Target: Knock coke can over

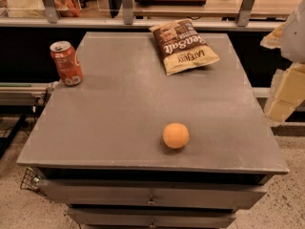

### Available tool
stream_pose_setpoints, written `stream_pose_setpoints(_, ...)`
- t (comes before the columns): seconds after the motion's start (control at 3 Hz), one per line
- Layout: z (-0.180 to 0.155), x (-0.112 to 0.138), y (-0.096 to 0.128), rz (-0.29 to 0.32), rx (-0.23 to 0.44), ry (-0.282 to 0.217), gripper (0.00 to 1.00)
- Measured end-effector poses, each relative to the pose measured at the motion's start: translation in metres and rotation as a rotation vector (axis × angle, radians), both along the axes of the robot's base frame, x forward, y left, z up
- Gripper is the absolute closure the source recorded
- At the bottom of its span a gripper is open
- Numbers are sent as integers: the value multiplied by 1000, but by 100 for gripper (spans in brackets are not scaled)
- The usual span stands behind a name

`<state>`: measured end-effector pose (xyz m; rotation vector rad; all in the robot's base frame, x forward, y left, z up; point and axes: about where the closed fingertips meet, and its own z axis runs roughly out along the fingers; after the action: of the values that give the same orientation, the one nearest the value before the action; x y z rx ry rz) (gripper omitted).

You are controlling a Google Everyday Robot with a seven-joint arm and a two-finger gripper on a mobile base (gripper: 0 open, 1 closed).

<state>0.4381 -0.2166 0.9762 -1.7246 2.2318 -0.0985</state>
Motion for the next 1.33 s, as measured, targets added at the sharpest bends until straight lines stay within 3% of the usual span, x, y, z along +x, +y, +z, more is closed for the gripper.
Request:
stream_pose_setpoints(0.33,0,0,0,0,0,0,0)
stream_pose_setpoints(0.67,-7,9,20,15,81,-13,0)
stream_pose_setpoints(1.0,-39,49,100,57,321,-2,0)
stream_pose_setpoints(1.33,-40,100,183,79,524,-32,0)
